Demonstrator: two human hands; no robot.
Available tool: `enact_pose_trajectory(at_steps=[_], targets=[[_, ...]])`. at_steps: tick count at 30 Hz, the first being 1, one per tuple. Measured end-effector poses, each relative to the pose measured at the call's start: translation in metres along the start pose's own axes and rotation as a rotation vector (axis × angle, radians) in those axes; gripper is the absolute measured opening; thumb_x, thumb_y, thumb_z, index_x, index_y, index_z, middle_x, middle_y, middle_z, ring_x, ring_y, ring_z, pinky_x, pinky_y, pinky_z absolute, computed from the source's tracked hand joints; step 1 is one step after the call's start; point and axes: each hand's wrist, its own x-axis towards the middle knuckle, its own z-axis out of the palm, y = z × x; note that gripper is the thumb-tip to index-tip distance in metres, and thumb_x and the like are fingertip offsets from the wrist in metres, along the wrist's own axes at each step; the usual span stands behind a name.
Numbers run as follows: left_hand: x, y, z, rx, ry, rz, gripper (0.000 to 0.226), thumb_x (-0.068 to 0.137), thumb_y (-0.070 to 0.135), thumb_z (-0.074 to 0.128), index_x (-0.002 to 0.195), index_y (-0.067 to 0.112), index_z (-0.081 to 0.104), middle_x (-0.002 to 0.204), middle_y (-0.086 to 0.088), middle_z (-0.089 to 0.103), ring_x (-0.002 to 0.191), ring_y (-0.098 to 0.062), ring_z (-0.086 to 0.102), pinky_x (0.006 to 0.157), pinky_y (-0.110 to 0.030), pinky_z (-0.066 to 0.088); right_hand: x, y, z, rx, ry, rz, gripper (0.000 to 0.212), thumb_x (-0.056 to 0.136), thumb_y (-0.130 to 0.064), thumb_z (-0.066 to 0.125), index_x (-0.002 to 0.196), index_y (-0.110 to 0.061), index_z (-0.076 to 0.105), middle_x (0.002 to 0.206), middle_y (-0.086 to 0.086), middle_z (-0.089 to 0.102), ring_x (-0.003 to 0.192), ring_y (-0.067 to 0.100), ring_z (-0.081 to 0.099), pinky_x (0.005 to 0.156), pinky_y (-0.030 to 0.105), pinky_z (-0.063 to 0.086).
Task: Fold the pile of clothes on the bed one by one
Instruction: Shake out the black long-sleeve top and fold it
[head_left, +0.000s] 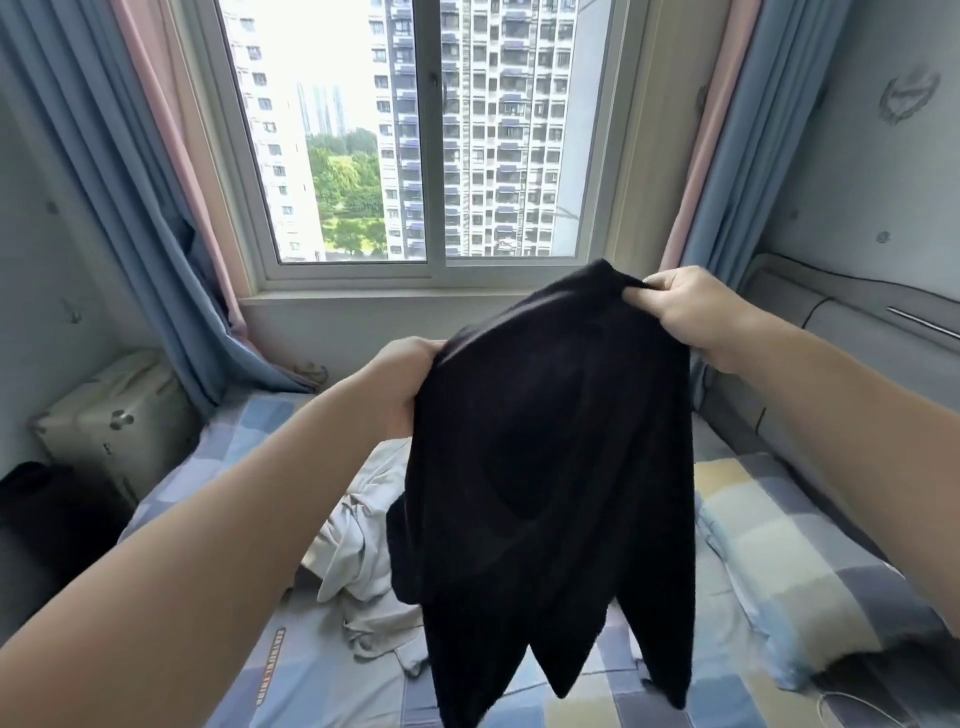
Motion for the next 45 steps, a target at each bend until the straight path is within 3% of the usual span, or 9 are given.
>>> enact_pose_trajectory(at_steps=[4,7,13,17,21,26,33,40,45], targets=[[-0.010,0.015,0.014,-0.016,-0.067,0.006,0.044,0.102,0.013,0.042,0.063,0.008,0.062,0.056,-0.004,0.058,0.049,-0.015,0.058,0.056,-0.026,0.048,-0.025,0.001,0.022,-0.154,-0.123,-0.185,0.048,0.090,-0.028,0.073,0.133,-0.026,0.051,0.128,-0.002,0.060,0.117,0.016,0.059,0.100,0.039,0.051],[-0.023,0.026,0.025,0.060,-0.164,0.018,0.030,0.102,0.023,0.052,0.092,0.001,0.070,0.089,-0.015,0.073,0.081,-0.026,0.071,0.081,-0.036,0.057,-0.060,-0.005,0.064,0.122,-0.484,-0.236,0.093,0.083,-0.027,0.082,0.153,-0.042,0.022,0.138,-0.027,0.043,0.121,-0.010,0.049,0.098,0.020,0.047],[-0.017,0.042,-0.001,0.151,-0.036,0.120,0.022,0.095,0.030,0.067,0.094,0.008,0.073,0.088,-0.011,0.074,0.074,-0.020,0.072,0.063,-0.029,0.058,-0.049,0.009,0.111,0.357,-0.307,-0.213,0.026,0.094,0.012,0.056,0.100,-0.009,0.070,0.080,-0.004,0.075,0.073,0.009,0.071,0.065,0.019,0.055],[0.007,0.023,-0.035,0.611,0.234,0.389,0.018,0.093,0.034,0.071,0.098,0.017,0.069,0.098,-0.005,0.071,0.087,-0.019,0.067,0.078,-0.034,0.057,-0.039,-0.014,0.085,0.391,-0.313,-0.187,0.018,0.095,-0.001,0.061,0.106,-0.015,0.067,0.075,0.010,0.070,0.061,0.023,0.064,0.054,0.028,0.053],[0.011,-0.014,-0.025,0.603,0.212,0.547,0.017,0.095,0.040,0.066,0.091,0.023,0.064,0.091,0.000,0.069,0.084,-0.017,0.066,0.081,-0.037,0.053,-0.035,-0.048,0.078,0.157,-0.334,-0.264,0.005,0.092,-0.009,0.067,0.095,-0.010,0.071,0.085,0.021,0.070,0.069,0.027,0.064,0.066,0.038,0.055],[-0.011,-0.044,0.007,0.531,0.081,0.654,0.043,0.082,0.061,0.060,0.082,0.018,0.058,0.078,-0.009,0.063,0.070,-0.024,0.060,0.071,-0.044,0.050,-0.022,-0.064,0.073,-0.002,-0.158,-0.240,0.026,0.093,-0.029,0.070,0.081,-0.006,0.068,0.069,0.012,0.053,0.062,0.021,0.050,0.060,0.032,0.041],[0.014,-0.071,0.021,0.751,0.116,0.498,0.030,0.083,0.000,0.048,0.099,0.020,0.062,0.091,0.006,0.069,0.086,-0.014,0.063,0.065,-0.022,0.047,-0.015,-0.074,0.055,0.021,-0.063,-0.283,0.027,0.093,-0.030,0.070,0.084,-0.005,0.072,0.072,0.014,0.062,0.066,0.019,0.061,0.062,0.030,0.048],[0.047,-0.046,-0.032,0.814,0.282,0.500,0.019,0.089,0.004,0.063,0.085,0.023,0.063,0.082,0.003,0.068,0.078,-0.020,0.062,0.068,-0.027,0.043,-0.001,-0.018,0.009,-0.317,0.102,-0.270,0.027,0.101,-0.026,0.059,0.087,-0.003,0.065,0.076,0.006,0.058,0.069,0.015,0.054,0.069,0.032,0.043],[0.052,-0.016,-0.036,0.640,0.225,0.538,0.017,0.094,0.011,0.061,0.085,0.023,0.068,0.073,0.003,0.070,0.061,-0.018,0.057,0.060,-0.030,0.047,0.000,0.031,0.022,-0.092,0.021,-0.110,0.029,0.103,-0.031,0.055,0.091,-0.005,0.053,0.062,0.003,0.044,0.050,0.008,0.040,0.054,0.028,0.035]])
